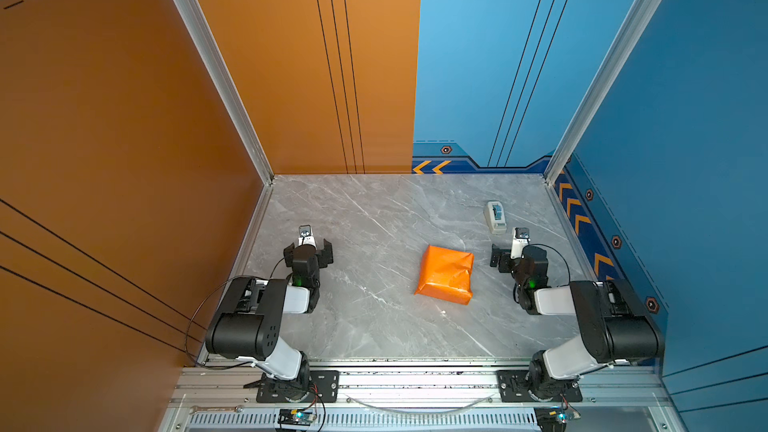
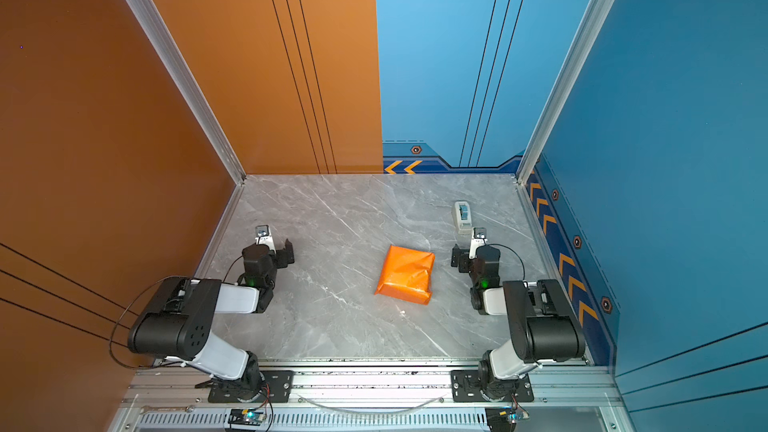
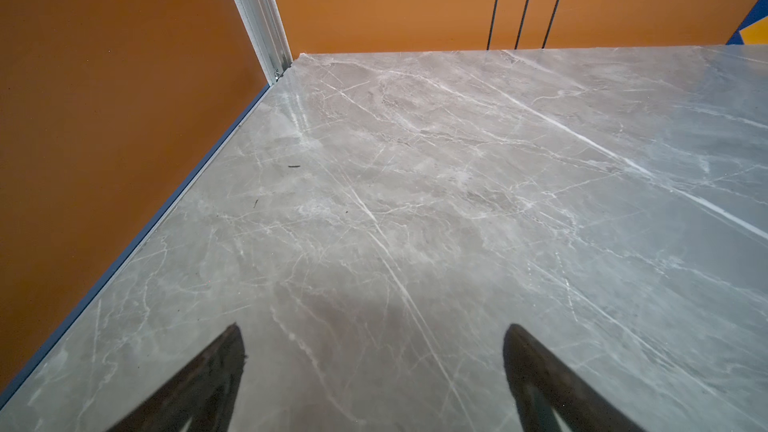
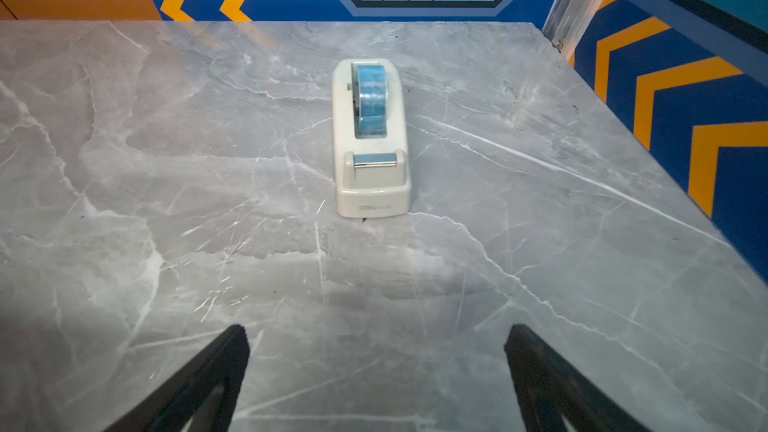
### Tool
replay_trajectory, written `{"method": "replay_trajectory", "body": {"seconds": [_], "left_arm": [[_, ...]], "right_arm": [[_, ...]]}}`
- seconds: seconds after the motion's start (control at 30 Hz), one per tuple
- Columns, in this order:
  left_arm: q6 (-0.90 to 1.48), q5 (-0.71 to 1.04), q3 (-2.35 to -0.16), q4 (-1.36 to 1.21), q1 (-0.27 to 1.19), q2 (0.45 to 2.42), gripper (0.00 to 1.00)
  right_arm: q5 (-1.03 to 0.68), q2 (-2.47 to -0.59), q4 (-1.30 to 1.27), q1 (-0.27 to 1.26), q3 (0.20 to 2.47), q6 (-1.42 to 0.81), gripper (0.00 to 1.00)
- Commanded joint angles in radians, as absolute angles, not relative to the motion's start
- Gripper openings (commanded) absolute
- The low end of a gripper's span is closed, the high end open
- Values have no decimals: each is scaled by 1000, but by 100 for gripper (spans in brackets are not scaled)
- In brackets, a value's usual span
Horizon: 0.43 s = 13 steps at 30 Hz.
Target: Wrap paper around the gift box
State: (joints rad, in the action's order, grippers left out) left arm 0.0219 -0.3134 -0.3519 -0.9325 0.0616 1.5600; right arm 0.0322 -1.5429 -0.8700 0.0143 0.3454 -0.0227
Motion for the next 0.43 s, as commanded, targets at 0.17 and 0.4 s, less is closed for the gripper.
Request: {"method": "replay_trajectory", "body": {"seconds": [0.17, 0.4], "left_arm": [[13, -332, -363, -956, 68, 1564, 98], [17, -317, -363, -950, 61, 1560, 98]], "right_arm": [[44, -1543, -888, 6, 379, -52, 100], [43, -1534, -863, 5, 384, -53, 100]]}}
